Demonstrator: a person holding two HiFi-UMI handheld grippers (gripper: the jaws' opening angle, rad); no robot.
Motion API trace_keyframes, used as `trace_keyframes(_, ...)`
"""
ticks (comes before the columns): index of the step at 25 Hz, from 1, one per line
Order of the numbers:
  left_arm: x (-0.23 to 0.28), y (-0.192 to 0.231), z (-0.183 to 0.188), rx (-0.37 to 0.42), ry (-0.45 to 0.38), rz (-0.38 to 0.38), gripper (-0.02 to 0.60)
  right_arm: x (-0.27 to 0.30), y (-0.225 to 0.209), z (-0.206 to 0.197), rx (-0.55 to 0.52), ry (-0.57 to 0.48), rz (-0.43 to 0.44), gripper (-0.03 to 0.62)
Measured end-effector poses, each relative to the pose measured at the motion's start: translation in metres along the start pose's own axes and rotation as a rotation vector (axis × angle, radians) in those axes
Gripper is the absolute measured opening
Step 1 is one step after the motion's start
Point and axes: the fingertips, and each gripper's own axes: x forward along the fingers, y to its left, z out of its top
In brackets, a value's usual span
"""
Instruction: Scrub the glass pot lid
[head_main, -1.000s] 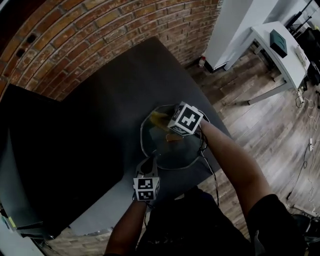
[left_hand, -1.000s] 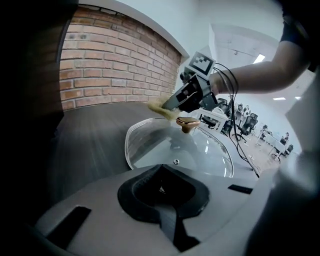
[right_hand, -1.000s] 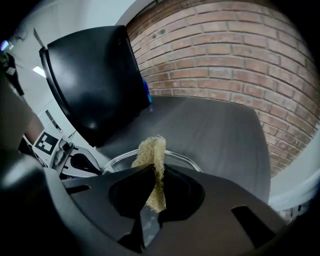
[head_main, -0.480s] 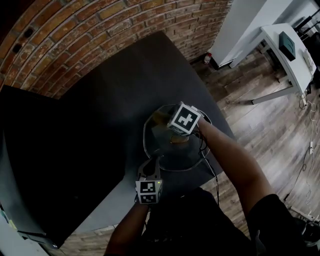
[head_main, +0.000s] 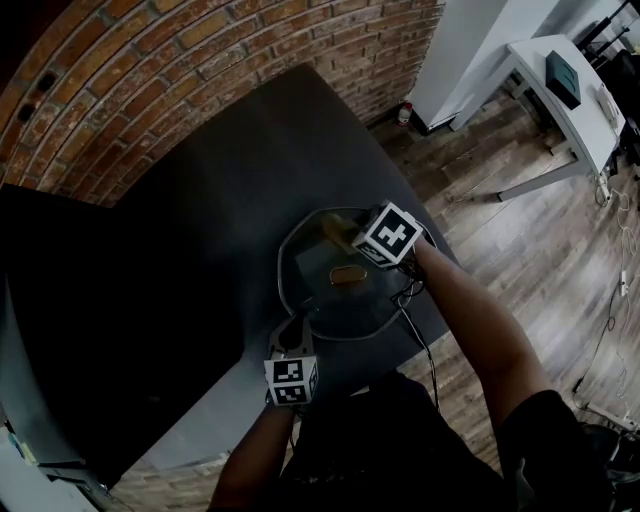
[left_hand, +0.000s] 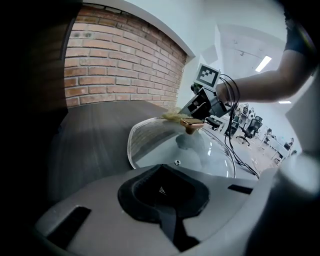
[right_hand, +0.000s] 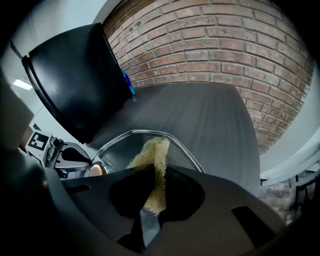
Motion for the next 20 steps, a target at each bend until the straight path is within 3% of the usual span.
trace_keyframes(11,0.000,0.001,0.002,-0.034,0.003,0.014,0.032,-0.034,-0.028,-0.057,0.149,-0.018,-0.095,0.051)
trace_keyframes(20,0.000,0.000,0.002,-0.036,0.004,0.022,0.032,-0.046,-0.038,-0.080,0.256,-0.054,-0.118,0.051)
